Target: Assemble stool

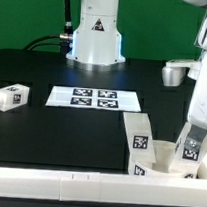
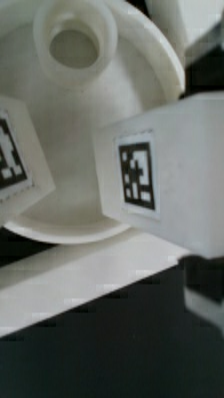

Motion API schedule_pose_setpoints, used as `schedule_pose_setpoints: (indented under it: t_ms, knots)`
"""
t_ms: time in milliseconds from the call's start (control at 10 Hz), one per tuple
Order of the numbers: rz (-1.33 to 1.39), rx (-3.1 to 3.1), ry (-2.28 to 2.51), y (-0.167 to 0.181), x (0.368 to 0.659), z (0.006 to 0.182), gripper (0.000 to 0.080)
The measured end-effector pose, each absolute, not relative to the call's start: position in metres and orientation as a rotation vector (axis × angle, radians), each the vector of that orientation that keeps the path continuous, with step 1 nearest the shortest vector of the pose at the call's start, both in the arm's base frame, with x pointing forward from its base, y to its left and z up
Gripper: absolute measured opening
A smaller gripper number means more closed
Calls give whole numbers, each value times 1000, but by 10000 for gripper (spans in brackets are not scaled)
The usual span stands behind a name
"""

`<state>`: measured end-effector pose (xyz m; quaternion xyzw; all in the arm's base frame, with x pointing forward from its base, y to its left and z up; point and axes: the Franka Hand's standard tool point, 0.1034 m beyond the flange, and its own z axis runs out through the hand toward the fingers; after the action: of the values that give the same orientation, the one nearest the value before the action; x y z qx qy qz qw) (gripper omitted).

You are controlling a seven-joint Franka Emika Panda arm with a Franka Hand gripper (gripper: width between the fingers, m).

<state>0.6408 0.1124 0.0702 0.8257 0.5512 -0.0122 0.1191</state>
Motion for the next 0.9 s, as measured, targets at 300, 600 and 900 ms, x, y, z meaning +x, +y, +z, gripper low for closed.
schedule_pose_setpoints:
  t_ms: [300, 600, 900]
  knots:
    - [-8, 2522, 1435, 111, 642, 72, 338]
    - [32, 2828, 804, 94, 648, 73, 338]
    - [29, 2919, 476, 87, 648, 76, 338]
